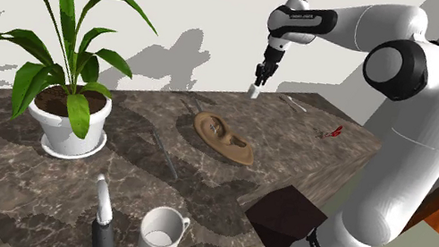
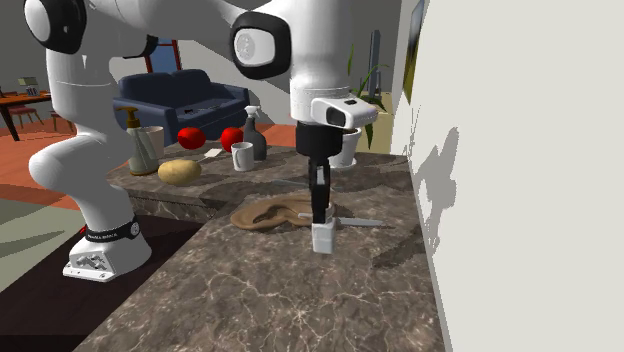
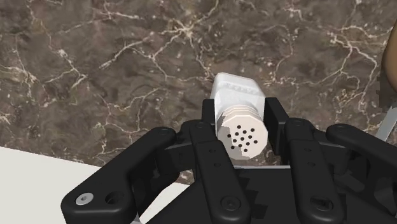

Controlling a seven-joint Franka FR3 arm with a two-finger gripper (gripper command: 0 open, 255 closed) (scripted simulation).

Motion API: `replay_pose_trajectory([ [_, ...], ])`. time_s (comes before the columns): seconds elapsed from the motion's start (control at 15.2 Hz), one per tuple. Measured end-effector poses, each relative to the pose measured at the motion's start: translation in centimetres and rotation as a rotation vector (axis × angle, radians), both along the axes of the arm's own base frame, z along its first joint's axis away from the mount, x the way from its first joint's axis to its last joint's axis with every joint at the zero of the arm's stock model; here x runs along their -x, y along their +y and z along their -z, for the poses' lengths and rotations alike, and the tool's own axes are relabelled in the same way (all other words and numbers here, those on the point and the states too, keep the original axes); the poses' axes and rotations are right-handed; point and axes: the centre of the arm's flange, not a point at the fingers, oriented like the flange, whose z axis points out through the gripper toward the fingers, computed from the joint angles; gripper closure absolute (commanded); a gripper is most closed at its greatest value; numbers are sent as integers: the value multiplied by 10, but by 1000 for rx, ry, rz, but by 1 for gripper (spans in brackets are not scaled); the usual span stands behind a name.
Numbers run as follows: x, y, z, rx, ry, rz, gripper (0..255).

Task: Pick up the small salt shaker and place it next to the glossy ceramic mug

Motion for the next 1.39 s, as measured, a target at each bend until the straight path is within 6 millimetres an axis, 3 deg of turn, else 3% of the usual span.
replay_pose_trajectory([
  [0.73,0,-1,-57,0,0,0,255],
  [0.99,20,33,-60,-1,0,0,255],
  [1.39,61,102,-62,-1,1,-1,255],
])
